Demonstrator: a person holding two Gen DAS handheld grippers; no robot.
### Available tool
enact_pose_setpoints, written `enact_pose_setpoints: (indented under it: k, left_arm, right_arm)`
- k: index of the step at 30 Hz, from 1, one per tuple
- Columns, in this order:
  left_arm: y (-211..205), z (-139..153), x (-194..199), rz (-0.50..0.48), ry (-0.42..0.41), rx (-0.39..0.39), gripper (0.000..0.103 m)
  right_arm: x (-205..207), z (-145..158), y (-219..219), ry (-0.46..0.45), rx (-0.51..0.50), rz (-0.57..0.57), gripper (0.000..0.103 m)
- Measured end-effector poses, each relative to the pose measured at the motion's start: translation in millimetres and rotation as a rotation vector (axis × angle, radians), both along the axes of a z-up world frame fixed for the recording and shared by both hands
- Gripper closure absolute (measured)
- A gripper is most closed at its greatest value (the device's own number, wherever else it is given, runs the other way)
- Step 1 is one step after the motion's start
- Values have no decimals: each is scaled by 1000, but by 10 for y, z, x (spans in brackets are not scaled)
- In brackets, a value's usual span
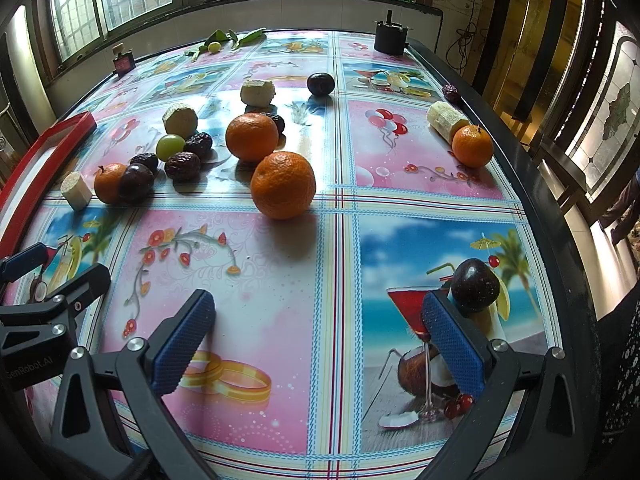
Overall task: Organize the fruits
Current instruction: 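Grasp a mandarin orange with the right tool while the left tool grasps another orange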
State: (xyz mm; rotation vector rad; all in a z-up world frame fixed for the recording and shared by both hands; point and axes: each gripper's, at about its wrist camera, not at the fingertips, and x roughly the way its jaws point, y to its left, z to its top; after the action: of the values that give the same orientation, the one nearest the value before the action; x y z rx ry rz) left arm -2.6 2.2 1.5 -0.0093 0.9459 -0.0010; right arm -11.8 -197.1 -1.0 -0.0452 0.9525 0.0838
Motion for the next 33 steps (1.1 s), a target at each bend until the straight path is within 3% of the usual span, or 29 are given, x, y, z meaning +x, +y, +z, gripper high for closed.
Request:
enact_pose_setpoints:
  k: [6, 10, 13, 15, 17, 18, 20, 21, 24, 32, 33]
  left_arm:
    - [0, 1, 4, -11, 8, 2, 0]
    - [71, 56, 70, -45, 64, -10, 1]
    - [242, 272, 70, -25, 5, -56, 1]
    - [318, 381, 118, -24, 2, -33, 1]
    - [361, 455, 171, -30, 0, 2, 1]
    - [386, 487, 187, -34, -3, 16, 1]
    - [416, 519, 217, -51, 3, 44, 1]
    - [422, 522, 241, -60, 8, 57, 1]
    - [382, 527, 260, -102, 15, 85, 1]
    - [59, 461, 489, -250, 56, 38, 1]
    - [27, 440, 531, -271, 67, 34, 5]
  right_arm:
    - [18, 73, -48, 35, -11, 11, 1]
    - [-10, 428, -110, -104, -8, 47, 1]
    - [253, 479, -104, -41, 3, 84, 1]
    - [400, 456, -82, -26, 19, 104, 5]
    - [521, 399, -19, 21, 28, 124, 19]
    - [569, 364, 5, 44, 35, 137, 20]
    - [615, 308, 65, 67, 28, 152, 34]
    - [639, 277, 101, 84, 22, 167, 36]
    - [690, 197, 150, 127, 22, 193, 62]
    - [655, 209, 99, 130, 90, 222, 66]
    - [642, 209, 94, 133, 93, 224, 66]
